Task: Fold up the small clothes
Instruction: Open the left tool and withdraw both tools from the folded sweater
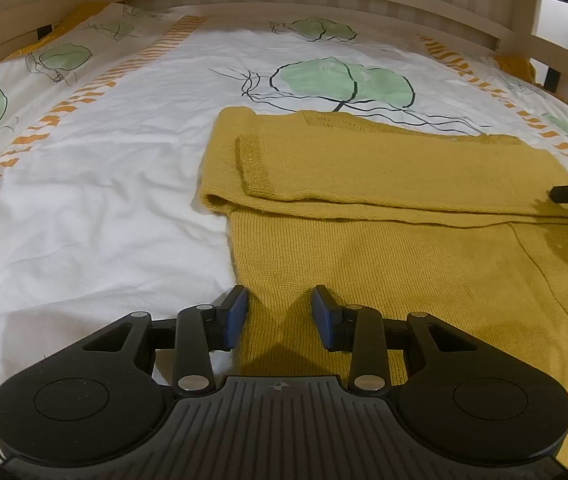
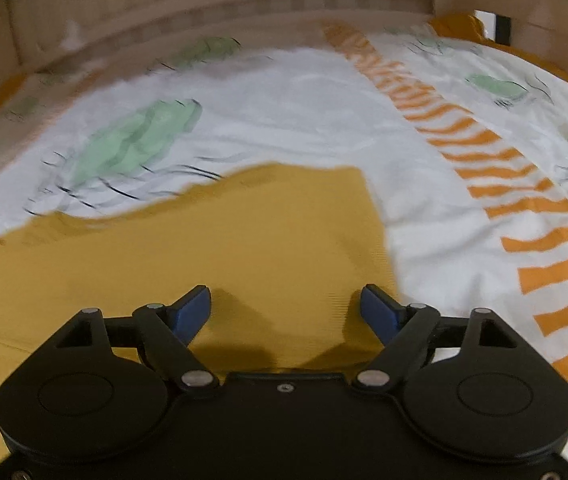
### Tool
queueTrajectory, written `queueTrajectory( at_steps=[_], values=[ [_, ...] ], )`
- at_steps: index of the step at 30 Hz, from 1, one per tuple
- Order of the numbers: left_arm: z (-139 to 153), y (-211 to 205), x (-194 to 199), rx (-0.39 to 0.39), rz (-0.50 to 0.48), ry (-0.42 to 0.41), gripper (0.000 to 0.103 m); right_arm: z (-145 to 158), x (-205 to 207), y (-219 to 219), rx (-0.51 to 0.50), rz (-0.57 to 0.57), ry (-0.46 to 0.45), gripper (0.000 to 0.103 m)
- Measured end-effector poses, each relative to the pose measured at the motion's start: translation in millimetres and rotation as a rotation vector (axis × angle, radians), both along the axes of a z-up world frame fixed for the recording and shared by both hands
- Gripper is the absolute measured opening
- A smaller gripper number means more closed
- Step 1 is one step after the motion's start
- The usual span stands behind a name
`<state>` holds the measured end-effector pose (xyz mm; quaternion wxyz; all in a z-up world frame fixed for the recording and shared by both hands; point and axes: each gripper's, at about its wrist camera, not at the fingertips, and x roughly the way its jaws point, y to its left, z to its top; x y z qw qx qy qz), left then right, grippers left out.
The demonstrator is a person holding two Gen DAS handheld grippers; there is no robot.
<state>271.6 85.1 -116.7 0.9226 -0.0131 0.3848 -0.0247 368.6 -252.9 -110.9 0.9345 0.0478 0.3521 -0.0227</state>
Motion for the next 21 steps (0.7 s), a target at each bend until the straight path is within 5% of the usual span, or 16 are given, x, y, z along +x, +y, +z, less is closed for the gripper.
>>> queueTrajectory(
  at_steps=[11,21],
  values=[
    [19,13,-3,-0.035,-0.017,0.06,0.034,41,-48,-26,0.039,-0.018,-0.033,0.087],
    [76,14,-68,0.003,-0.068,-0.026,0.034,96,-140,-42,0.123,0.054,-0.127,0.087]
  ],
)
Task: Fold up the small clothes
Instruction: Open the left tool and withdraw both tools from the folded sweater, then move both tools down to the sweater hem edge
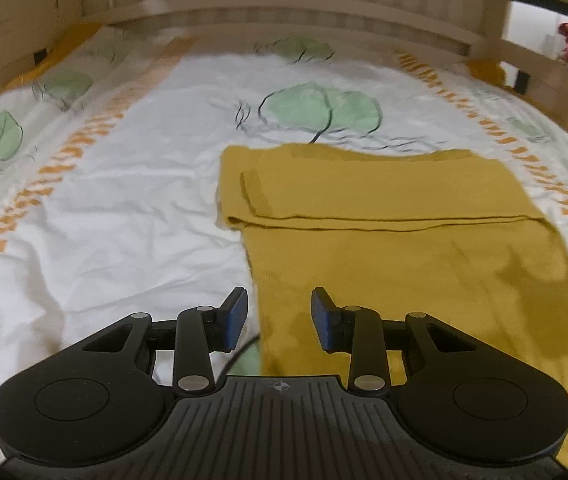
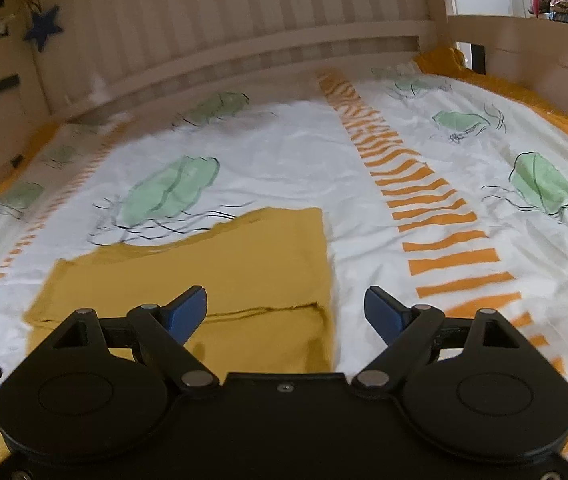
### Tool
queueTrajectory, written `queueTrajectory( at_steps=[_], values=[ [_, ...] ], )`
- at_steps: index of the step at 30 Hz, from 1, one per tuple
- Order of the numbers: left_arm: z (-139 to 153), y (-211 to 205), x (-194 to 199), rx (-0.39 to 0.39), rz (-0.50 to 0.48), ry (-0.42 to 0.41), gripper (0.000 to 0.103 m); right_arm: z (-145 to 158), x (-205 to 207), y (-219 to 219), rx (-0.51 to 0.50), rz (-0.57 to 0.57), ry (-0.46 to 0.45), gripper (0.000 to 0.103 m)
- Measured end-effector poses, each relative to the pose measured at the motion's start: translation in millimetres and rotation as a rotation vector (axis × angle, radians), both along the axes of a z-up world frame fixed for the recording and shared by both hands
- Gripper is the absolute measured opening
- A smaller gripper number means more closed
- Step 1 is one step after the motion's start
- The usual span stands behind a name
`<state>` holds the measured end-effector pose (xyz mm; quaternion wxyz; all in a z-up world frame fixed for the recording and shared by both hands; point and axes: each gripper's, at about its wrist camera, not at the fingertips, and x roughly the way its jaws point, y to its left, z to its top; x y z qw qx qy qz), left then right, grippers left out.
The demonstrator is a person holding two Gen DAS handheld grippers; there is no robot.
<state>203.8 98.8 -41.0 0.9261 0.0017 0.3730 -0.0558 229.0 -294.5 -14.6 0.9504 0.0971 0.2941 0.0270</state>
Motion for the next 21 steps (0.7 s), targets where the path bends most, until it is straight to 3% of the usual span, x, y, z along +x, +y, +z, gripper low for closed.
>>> queueTrajectory(
  at_steps=[7,15,21],
  values=[
    [19,-4,-50,-0.007,-0.054,-0.003,0.034,11,-61,-3,0.039,0.028,-0.007,0.088],
    [7,-2,-93,-0.006,-0.039,0.03,0.035,-3,-118,3,0.011,0.037,0.037,0.088],
    [-5,2,-106,-0.008,0.009,0.043,0.035,-21,-139,4,0.012,0.006,0.08,0.091]
  ],
)
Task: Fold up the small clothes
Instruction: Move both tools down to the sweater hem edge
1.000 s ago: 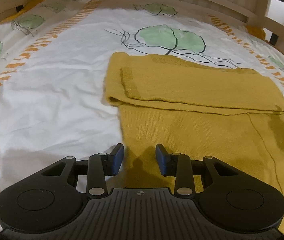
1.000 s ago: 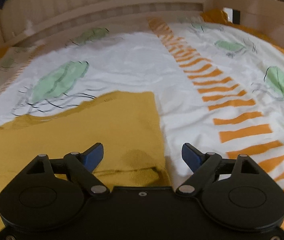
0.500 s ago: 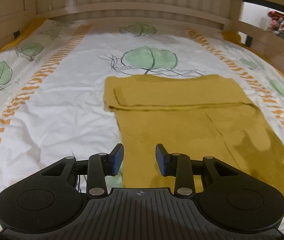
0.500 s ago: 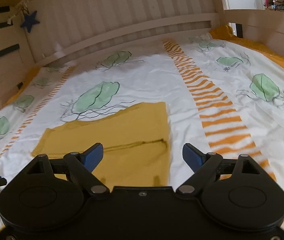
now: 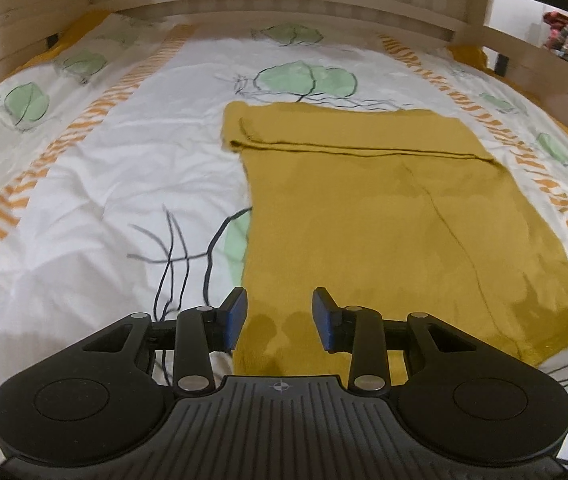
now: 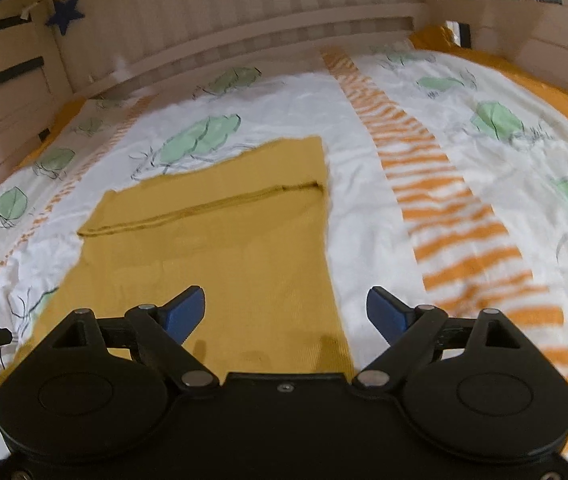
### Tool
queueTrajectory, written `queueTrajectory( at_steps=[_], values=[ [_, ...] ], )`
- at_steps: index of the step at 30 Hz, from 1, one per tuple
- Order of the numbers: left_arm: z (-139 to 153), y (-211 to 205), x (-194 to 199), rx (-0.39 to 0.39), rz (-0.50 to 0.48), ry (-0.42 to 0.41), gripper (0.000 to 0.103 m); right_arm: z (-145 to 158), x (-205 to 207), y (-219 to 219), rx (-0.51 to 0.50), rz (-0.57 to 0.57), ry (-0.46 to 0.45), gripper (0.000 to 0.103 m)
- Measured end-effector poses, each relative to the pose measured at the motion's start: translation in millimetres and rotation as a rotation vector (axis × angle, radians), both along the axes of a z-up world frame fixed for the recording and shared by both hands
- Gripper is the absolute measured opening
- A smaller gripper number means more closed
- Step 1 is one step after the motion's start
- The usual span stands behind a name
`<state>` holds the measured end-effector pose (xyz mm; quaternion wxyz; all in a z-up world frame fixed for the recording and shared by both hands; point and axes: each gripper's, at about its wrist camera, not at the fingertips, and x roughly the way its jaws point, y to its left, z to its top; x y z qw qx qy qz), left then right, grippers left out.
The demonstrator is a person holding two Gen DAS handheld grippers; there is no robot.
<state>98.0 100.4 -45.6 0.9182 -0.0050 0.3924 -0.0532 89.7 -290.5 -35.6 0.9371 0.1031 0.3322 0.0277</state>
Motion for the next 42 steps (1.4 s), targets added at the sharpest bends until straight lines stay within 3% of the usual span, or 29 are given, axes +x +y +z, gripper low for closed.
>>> queueTrajectory(
  at_steps=[11,18,20,27,34,42],
  values=[
    [-23,4,-16,-0.028,0.047,0.053,0.045,-22,-22,4,-0.028,-0.021,0.056,0.102],
    [-28,3,-22,-0.018,0.046,0.07,0.052,-31,-26,4,-0.043,-0.017,0.089,0.103],
    [-30,2,-20,-0.03,0.044,0.079,0.062,-32,-25,4,-0.041,-0.012,0.094,0.103],
    [-37,-6,-23,-0.008,0.026,0.085,0.069,-37,-22,6,-0.019,0.006,0.11,0.103],
    [-44,-7,-12,-0.035,-0.015,0.111,0.088,-42,-19,14,-0.036,0.043,0.122,0.103],
    [-52,-6,-1,-0.07,-0.042,0.141,0.09,-46,-17,17,-0.032,0.066,0.129,0.103]
  ],
)
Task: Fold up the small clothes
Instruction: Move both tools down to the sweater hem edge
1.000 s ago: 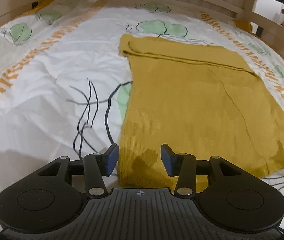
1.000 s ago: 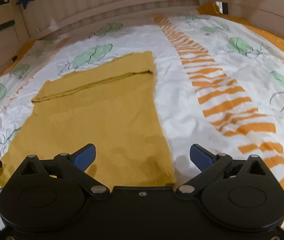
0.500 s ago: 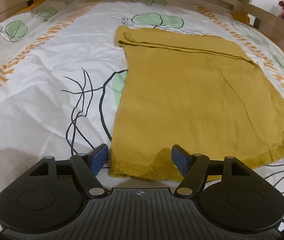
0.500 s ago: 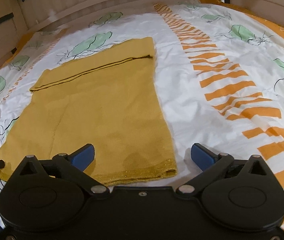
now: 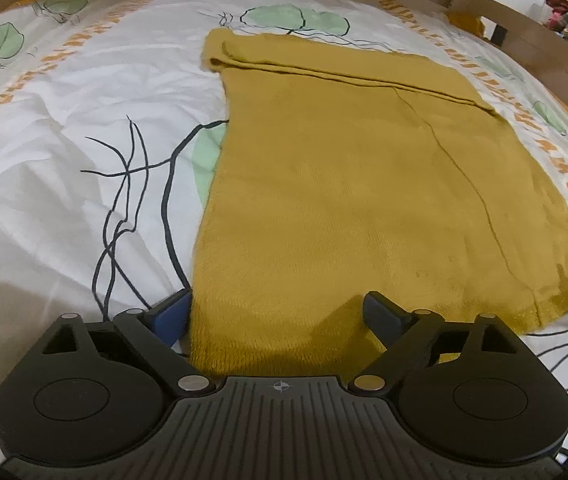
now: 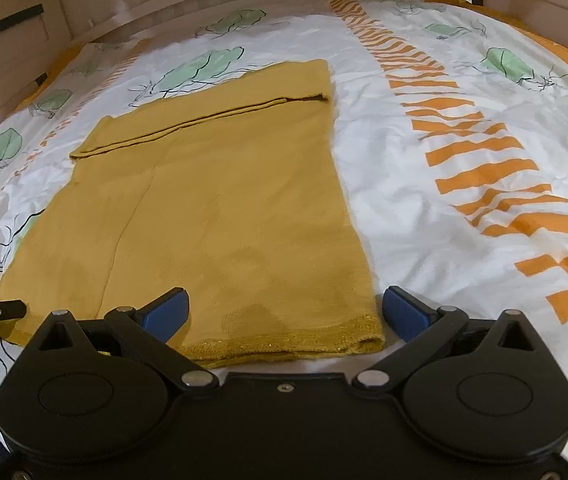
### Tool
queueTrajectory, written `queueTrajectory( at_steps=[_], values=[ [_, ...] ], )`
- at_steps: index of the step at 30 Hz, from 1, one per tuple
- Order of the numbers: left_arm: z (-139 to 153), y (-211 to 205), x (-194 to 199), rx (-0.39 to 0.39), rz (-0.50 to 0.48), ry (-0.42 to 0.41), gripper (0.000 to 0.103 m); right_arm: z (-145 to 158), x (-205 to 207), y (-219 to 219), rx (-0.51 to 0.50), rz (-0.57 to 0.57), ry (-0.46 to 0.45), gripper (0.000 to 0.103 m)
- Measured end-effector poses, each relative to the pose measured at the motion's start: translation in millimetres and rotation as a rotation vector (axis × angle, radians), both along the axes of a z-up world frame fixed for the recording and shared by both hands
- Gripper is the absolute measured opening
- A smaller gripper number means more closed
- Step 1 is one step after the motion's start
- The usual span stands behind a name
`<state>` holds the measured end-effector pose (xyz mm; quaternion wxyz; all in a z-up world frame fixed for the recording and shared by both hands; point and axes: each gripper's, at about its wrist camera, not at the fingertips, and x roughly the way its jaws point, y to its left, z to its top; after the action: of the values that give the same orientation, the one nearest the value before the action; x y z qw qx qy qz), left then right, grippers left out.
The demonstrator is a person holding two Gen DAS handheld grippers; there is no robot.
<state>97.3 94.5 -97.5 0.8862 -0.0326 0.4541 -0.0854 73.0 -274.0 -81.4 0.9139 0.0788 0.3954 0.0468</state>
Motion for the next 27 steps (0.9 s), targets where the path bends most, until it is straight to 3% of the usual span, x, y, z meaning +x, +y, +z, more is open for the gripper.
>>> queueTrajectory(
  at_steps=[10,22,27],
  values=[
    [3,11,0,-0.075,-0.028,0.02,0.088,-2,5,-1,0.026,0.032,0.029,0.103],
    [9,27,-5,-0.125,-0.019,0.04,0.06,3,8,-6,0.094,0.096,0.114,0.103],
    [11,28,-8,-0.128,-0.041,0.053,0.059,7,7,-13,0.158,0.11,0.134,0.103]
  ],
)
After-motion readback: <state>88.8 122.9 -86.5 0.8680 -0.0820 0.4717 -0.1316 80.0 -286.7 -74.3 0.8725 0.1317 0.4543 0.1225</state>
